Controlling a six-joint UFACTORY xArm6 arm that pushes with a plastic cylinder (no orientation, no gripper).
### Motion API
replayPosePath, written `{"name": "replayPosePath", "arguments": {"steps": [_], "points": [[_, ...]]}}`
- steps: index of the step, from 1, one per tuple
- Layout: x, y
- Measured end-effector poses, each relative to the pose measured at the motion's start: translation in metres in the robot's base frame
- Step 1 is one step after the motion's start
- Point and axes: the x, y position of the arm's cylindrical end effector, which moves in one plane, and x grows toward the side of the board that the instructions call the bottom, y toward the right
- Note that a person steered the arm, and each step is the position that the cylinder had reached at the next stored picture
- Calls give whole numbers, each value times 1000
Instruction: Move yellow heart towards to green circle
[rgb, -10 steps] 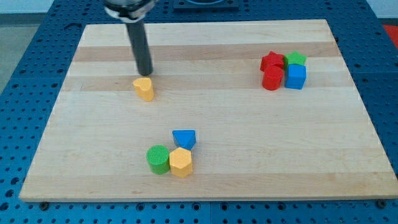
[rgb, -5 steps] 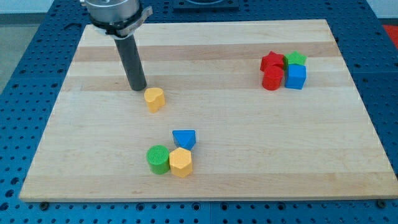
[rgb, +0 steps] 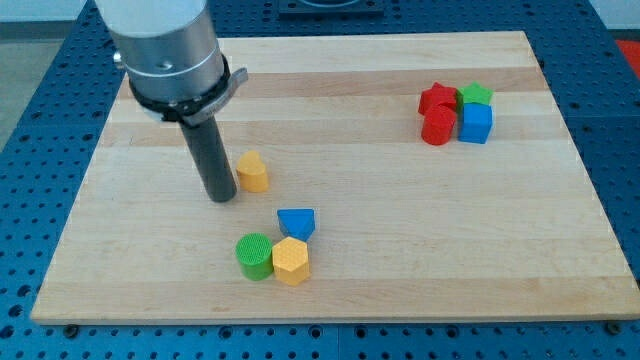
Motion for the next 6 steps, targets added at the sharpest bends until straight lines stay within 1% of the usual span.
{"name": "replayPosePath", "arguments": {"steps": [1,2,3,5,6], "points": [[-40,0],[-56,18],[-55,44],[-9,56],[5,56]]}}
